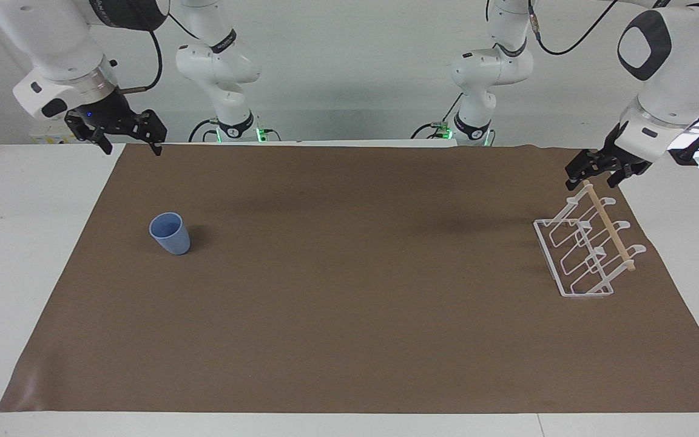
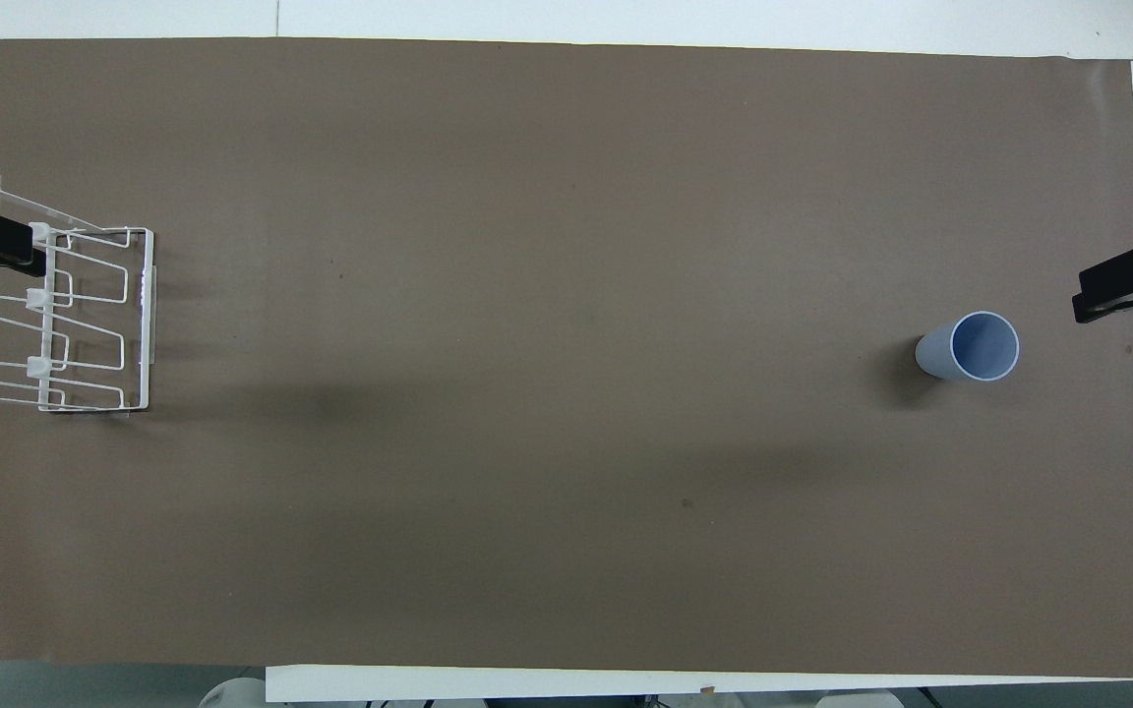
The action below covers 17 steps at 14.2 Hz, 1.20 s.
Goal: Hang cup on cup holder
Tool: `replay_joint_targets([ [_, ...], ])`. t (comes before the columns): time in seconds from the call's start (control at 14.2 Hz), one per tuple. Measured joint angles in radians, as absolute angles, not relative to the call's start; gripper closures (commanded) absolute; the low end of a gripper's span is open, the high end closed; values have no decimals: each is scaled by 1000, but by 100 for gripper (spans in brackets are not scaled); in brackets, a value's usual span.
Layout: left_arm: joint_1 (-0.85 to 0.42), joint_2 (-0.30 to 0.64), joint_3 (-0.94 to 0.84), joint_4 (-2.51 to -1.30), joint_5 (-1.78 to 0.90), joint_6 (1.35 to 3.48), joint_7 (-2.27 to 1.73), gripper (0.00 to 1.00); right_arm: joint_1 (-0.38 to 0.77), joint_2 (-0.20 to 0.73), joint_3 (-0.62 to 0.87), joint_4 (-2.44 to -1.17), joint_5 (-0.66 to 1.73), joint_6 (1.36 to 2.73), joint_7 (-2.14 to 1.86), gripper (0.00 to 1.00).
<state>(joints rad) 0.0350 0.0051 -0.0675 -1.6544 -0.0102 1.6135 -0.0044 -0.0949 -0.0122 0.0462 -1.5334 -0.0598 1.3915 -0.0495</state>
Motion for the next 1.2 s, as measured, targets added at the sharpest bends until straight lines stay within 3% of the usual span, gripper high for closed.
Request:
replay_joint_targets([
  [0.7,35,5,-67,-1654,-10,1614,-4,0,-95,-13,47,-1536,-60,1419,-50,0],
  [0.92,35,5,-67,-1654,-10,1614,-4,0,-118,-14,46,-1596,-62,1530,-121,0],
  [1.2,35,5,-67,-1654,-10,1614,-4,0,-202,3,42,-1809,-60,1795,-240,0],
])
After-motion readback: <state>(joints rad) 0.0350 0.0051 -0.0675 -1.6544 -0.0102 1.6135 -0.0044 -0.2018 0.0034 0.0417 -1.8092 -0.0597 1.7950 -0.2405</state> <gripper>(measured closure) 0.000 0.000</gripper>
